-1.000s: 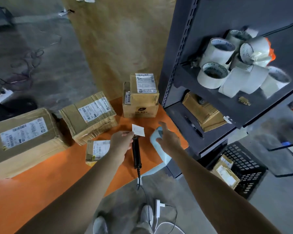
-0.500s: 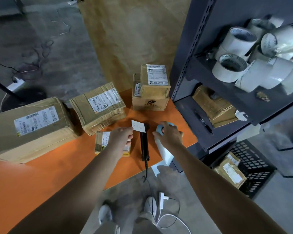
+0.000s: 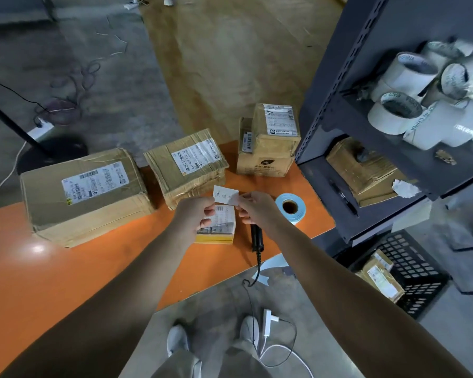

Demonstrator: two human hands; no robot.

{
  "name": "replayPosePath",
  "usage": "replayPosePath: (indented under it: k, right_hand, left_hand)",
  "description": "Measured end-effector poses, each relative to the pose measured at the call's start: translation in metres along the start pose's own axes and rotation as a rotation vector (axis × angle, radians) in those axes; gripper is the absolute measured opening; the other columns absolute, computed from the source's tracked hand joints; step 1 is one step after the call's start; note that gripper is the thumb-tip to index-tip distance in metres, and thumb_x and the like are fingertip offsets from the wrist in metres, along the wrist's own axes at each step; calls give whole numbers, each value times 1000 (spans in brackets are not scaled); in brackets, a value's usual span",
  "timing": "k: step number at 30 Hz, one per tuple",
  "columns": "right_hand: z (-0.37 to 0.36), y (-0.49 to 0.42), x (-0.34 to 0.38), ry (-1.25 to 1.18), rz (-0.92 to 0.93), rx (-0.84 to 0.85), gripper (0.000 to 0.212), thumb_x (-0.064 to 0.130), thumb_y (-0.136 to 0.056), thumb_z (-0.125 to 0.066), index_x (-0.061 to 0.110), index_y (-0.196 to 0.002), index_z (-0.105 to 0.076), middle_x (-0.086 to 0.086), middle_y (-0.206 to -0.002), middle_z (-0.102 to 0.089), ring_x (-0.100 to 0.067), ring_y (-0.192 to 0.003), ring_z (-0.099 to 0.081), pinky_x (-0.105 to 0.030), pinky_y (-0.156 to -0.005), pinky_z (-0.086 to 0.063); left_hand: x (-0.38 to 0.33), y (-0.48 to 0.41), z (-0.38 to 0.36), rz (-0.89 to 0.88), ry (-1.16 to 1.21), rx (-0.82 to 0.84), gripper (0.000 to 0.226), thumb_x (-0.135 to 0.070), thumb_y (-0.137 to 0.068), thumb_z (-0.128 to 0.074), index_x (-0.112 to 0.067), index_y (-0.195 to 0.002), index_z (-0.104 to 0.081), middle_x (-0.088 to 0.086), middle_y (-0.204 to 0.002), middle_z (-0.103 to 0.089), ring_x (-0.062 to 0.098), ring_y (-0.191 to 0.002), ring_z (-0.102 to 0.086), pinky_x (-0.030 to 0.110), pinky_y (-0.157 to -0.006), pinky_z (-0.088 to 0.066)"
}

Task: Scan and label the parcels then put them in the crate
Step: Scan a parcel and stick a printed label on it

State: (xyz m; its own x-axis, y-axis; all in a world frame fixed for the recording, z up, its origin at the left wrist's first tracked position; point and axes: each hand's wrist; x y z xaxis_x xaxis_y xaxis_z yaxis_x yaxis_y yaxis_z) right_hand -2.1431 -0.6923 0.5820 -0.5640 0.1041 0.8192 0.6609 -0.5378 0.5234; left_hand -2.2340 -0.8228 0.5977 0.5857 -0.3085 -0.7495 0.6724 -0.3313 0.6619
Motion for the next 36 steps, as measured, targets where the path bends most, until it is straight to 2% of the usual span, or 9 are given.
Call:
replayPosePath:
  k: [4, 9, 12, 17, 21, 27, 32, 34, 36]
  right_hand:
    - [-11, 4, 6, -41, 3, -20, 16, 23, -96, -60, 9, -102, -65, -3, -87, -66, -14, -76, -62, -25, -70, -56]
    - [-21, 4, 7, 44, -26, -78, 11, 18, -95, -58, 10, -91, -65, -5, -84, -66, -16, -76, -60, -35, -84, -56]
    - [-24, 4, 2, 50, -89, -85, 15, 18, -94, -57, 9, -85, -65, -6, -81, -63, -18, -77, -59, -33, -81, -54]
    - [-29, 9, -5, 54, -170, -35, 27, 35, -95, -60, 10, -94, -67, -5, -90, -67, -15, -82, -61, -28, -74, -52]
    - [-29, 10, -11, -23, -162, -46, 16, 30, -95, -62, 15, -91, -66, -3, -86, -66, -14, -76, -61, -25, -68, -51]
    - [-28, 3, -19, 242, -143, -208, 20, 30, -94, -61, 13, -84, -66, -13, -90, -71, -27, -86, -69, -39, -80, -58]
    - [-37, 1, -25, 373, -164, -231, 17, 26, -94, -61, 12, -88, -68, -12, -89, -71, -20, -71, -62, -32, -66, -54]
    - [-39, -1, -26, 407, -176, -230, 18, 26, -95, -60, 10, -92, -69, -11, -91, -70, -19, -72, -62, -29, -64, -52]
    - [-38, -3, -27, 418, -183, -208, 20, 26, -95, -59, 9, -94, -70, -12, -91, -71, -18, -70, -61, -25, -58, -48]
  left_hand:
    - [-2, 0, 13, 3, -16, -8, 17, -8, -92, -58, -11, -75, -60, 4, -72, -57, 13, -64, -54, 26, -61, -42]
    - [4, -2, 27, -10, -97, -14, 12, -7, -89, -61, -8, -77, -62, 8, -77, -59, 14, -66, -56, 25, -59, -43]
    - [10, -4, 31, 8, -95, -3, 8, -10, -89, -65, -11, -81, -64, 5, -78, -62, 13, -69, -60, 25, -59, -45]
    - [12, -5, 26, 47, -64, 40, 11, -8, -90, -63, -12, -79, -61, 4, -75, -60, 12, -66, -58, 23, -57, -44]
    - [17, -4, 22, 59, -63, 62, 15, -5, -89, -61, -12, -76, -59, 4, -72, -59, 11, -62, -57, 24, -58, -41]
    - [24, -7, 21, 17, -202, 44, 10, -8, -89, -61, -15, -82, -64, 2, -75, -63, 11, -61, -54, 25, -59, -41]
    - [30, -12, 22, -72, -385, -15, 24, 1, -83, -55, -13, -64, -53, 8, -66, -51, 22, -62, -46, 32, -58, -35]
    - [34, -15, 25, -133, -460, -39, 35, 6, -79, -46, -16, -54, -35, 1, -53, -32, 18, -51, -30, 30, -52, -21]
    - [37, -18, 29, -235, -582, -19, 42, 6, -79, -43, -24, -56, -25, -6, -56, -24, 16, -51, -25, 29, -52, -16]
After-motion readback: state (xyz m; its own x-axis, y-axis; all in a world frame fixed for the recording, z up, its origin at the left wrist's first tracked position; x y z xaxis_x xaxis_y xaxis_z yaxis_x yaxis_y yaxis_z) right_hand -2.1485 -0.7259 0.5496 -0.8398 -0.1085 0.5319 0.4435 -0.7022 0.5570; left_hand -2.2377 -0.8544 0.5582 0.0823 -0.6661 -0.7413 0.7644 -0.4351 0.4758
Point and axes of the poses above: each hand's wrist, its own y-axis away from the middle knuckle, its own z-axis out of the back of the hand, x = y × z
